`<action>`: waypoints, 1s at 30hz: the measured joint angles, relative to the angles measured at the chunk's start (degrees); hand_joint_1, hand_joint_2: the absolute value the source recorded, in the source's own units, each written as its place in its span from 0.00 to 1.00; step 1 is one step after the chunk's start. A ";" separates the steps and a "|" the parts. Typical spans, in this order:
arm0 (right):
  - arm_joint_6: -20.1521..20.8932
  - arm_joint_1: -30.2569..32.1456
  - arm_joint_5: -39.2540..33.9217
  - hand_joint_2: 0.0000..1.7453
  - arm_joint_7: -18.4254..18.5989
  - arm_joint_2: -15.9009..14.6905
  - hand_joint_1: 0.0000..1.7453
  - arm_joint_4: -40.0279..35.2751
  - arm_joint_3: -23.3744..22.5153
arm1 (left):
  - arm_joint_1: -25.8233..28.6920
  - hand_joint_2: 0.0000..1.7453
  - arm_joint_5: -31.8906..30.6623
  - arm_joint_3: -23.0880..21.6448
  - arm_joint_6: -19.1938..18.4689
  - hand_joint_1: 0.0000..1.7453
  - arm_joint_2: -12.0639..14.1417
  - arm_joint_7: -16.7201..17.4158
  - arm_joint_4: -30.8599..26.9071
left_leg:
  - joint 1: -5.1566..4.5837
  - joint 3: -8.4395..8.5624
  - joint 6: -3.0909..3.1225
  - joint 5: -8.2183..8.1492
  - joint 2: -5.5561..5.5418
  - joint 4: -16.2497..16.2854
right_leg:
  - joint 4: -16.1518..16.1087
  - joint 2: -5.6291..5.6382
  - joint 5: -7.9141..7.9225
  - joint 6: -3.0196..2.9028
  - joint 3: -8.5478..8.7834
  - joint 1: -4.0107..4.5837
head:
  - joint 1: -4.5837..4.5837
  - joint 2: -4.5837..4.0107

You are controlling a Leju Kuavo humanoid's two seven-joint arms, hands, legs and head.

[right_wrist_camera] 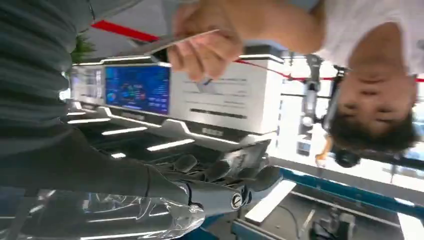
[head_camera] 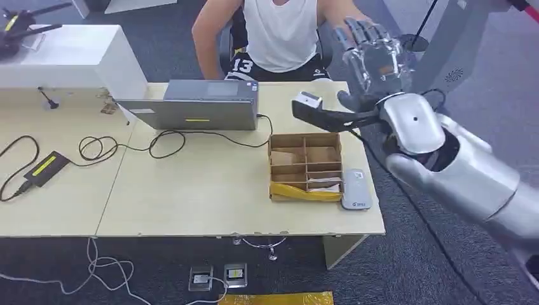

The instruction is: Pass the card to the sensor for recognition and then transmit it.

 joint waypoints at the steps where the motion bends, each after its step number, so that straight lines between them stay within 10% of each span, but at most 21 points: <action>1: -1.81 0.79 0.40 1.00 -0.97 1.33 0.00 1.14 0.73 | -0.01 1.00 -0.09 -0.15 0.02 0.00 -0.02 0.00 0.00 | 0.00 0.00 0.00 0.00 0.01 0.00 | 0.00 0.01 0.00 -0.01 0.00 0.00 | -0.02 0.00; 10: -6.24 7.52 2.67 1.00 -2.89 8.61 0.00 7.09 2.98 | -0.34 1.00 -1.05 -0.85 -0.11 0.00 -0.07 1.07 0.00 | -0.01 0.01 -0.01 -0.01 0.02 0.00 | -0.06 0.03 -0.01 -0.01 0.00 -0.01 | -0.02 0.00; 30: -7.94 11.09 3.04 1.00 -1.51 7.87 0.00 8.96 -3.31 | -0.34 1.00 -1.86 -1.20 -0.13 0.00 -0.11 1.62 0.00 | -0.01 0.07 -0.01 -0.01 0.13 0.02 | -0.10 0.13 0.02 -0.01 0.00 -0.01 | -0.02 -0.02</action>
